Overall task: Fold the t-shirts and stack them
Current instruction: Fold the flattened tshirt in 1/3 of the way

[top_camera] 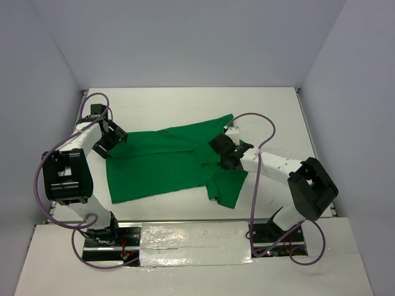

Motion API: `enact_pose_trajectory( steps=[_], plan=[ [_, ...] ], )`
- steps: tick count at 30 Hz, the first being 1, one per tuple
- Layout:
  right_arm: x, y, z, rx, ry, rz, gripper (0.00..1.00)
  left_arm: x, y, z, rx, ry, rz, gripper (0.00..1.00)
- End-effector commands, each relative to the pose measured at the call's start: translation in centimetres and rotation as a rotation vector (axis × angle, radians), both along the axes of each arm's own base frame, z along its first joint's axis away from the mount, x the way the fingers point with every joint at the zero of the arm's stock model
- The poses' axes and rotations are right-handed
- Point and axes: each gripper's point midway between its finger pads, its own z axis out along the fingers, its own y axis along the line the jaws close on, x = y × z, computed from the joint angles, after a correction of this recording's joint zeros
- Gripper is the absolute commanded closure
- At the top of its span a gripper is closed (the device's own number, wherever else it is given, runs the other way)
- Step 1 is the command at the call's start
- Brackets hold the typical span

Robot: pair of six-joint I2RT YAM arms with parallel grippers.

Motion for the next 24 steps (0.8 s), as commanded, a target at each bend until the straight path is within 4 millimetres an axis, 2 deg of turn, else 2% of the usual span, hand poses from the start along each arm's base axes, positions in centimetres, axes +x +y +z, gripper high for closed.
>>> enact_pose_trajectory(
  steps=[1, 3, 5, 7, 8, 9, 10, 11, 12, 13, 14, 15, 16, 17, 18, 19, 20, 21, 22, 23, 24],
  plan=[
    [2.9, 3.6, 5.4, 0.128, -0.105, 0.059, 0.61, -0.1, -0.1, 0.4, 0.012, -0.007, -0.015, 0.03],
    [3.9, 5.4, 7.3, 0.187, -0.126, 0.085, 0.6, -0.1, 0.1, 0.5, 0.02, -0.004, -0.01, 0.02],
    [5.1, 5.7, 8.2, 0.233, -0.131, 0.075, 0.61, 0.0, 0.0, 0.8, 0.02, -0.012, -0.01, 0.02],
    [6.0, 5.8, 8.0, 0.303, -0.099, 0.067, 0.64, 0.1, -0.1, 0.8, 0.017, -0.015, -0.016, 0.02],
    [7.7, 3.8, 7.8, 0.336, -0.1, -0.003, 0.67, 0.1, -0.2, 0.8, 0.008, -0.015, -0.02, 0.02],
    [8.5, 3.1, 7.2, 0.371, -0.085, -0.028, 0.72, 0.1, -0.3, 0.8, 0.005, -0.015, -0.025, 0.02],
    [9.1, 2.3, 6.7, 0.41, -0.069, -0.055, 0.73, 0.2, -0.3, 0.6, 0.002, -0.015, -0.029, 0.02],
    [9.8, 2.3, 6.6, 0.47, -0.059, -0.052, 0.74, 0.2, -0.4, 0.5, 0.0, -0.012, -0.033, 0.02],
    [11.3, 0.5, 6.1, 0.477, -0.055, -0.094, 0.74, 0.0, -0.4, 0.1, -0.001, 0.002, -0.033, 0.02],
    [12.0, 0.1, 6.0, 0.481, -0.049, -0.101, 0.72, -0.1, -0.4, -0.1, 0.0, 0.007, -0.035, 0.02],
    [12.3, -0.4, 5.3, 0.463, -0.021, -0.111, 0.69, 0.0, -0.3, -0.3, 0.0, 0.007, -0.034, 0.02],
    [13.0, -1.3, 3.6, 0.427, 0.014, -0.136, 0.63, 0.0, -0.4, -0.6, -0.003, 0.011, -0.035, 0.02],
    [14.5, -1.6, 4.4, 0.411, -0.009, -0.134, 0.61, 0.1, -0.4, -1.3, -0.007, 0.027, -0.031, 0.02],
    [14.8, -2.2, 3.7, 0.378, 0.008, -0.149, 0.5, 0.1, -0.5, -1.6, -0.012, 0.039, -0.032, 0.02],
    [16.0, -2.7, 2.9, 0.355, 0.015, -0.154, 0.44, 0.3, -0.6, -2.2, -0.021, 0.053, -0.03, 0.02],
    [16.4, -3.0, 2.6, 0.342, 0.028, -0.159, 0.41, 0.4, -0.6, -2.5, -0.024, 0.057, -0.026, 0.02],
    [16.7, -3.5, 0.8, 0.301, 0.063, -0.163, 0.31, 0.6, -0.6, -2.8, -0.024, 0.057, -0.026, 0.02],
    [17.8, -3.6, 1.1, 0.286, 0.05, -0.164, 0.28, 0.8, -0.6, -3.3, -0.031, 0.069, -0.021, 0.02],
    [18.3, -4.0, 0.7, 0.261, 0.053, -0.173, 0.26, 0.9, -0.5, -3.5, -0.029, 0.077, -0.02, 0.02],
    [18.2, -4.4, -0.7, 0.229, 0.088, -0.182, 0.23, 1.1, -0.6, -3.7, -0.033, 0.083, -0.02, 0.02],
    [19.1, -4.3, -0.6, 0.217, 0.078, -0.171, 0.22, 1.4, -0.7, -4.1, -0.04, 0.093, -0.02, 0.03]
  ],
)
